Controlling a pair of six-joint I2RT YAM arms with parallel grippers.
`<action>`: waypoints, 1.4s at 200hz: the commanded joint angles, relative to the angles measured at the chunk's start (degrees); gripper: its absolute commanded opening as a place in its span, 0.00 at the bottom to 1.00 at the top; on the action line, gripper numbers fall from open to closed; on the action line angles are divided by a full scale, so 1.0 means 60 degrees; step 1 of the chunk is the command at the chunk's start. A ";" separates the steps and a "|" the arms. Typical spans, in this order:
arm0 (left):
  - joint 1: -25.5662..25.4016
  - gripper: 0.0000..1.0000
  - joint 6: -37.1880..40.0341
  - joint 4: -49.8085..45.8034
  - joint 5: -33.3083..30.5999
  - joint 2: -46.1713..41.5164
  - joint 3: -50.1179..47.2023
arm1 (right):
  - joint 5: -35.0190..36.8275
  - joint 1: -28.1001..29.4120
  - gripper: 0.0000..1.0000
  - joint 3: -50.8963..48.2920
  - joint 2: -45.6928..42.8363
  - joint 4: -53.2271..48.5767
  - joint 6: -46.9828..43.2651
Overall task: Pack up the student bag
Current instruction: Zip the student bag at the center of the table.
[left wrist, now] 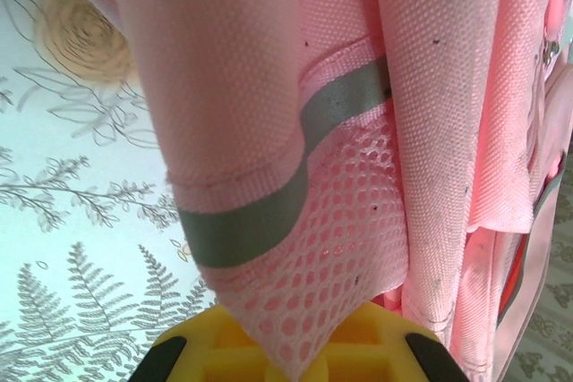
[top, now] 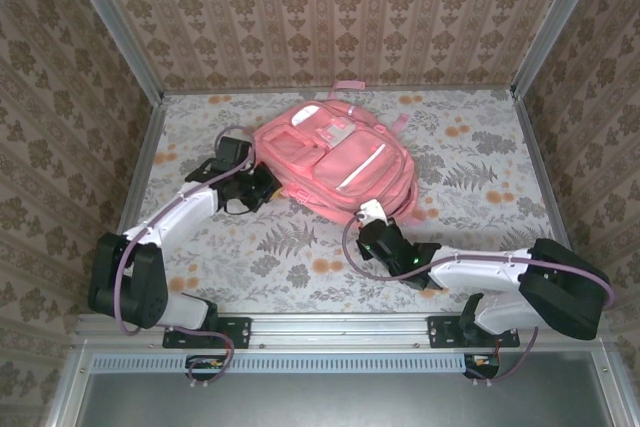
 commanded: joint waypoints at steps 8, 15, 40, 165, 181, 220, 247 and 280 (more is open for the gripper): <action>0.0724 0.00 0.0682 0.0011 -0.0291 -0.0528 0.0041 | 0.0816 -0.0139 0.00 -0.0256 -0.0527 -0.1619 0.0792; 0.0856 0.00 0.0789 -0.0003 -0.0263 -0.0515 0.0017 | 0.0788 -0.0158 0.00 -0.0281 -0.0621 -0.1650 0.0899; 0.1504 0.00 0.1267 -0.0080 -0.0152 -0.0392 -0.0044 | 0.0891 -0.0268 0.00 -0.0037 -0.0738 -0.2486 0.1496; 0.1045 0.00 0.0848 -0.0047 0.0063 -0.0781 -0.0080 | -0.1539 0.0882 0.35 0.2456 0.0556 -0.2701 0.2348; 0.0997 0.00 0.0822 -0.0046 0.0032 -0.0836 -0.0119 | -0.1350 0.1189 0.38 0.3086 0.1169 -0.3203 0.2845; 0.0984 0.00 0.0750 -0.0039 0.0112 -0.0870 -0.0178 | -0.0750 0.1446 0.44 0.4394 0.2562 -0.4689 0.4260; 0.0984 0.00 0.0791 -0.0066 0.0203 -0.0851 -0.0130 | -0.0294 0.1599 0.46 0.4980 0.3241 -0.5243 0.4739; 0.0983 0.00 0.0815 -0.0096 0.0285 -0.0850 -0.0127 | 0.0053 0.1623 0.48 0.5579 0.3808 -0.5391 0.4994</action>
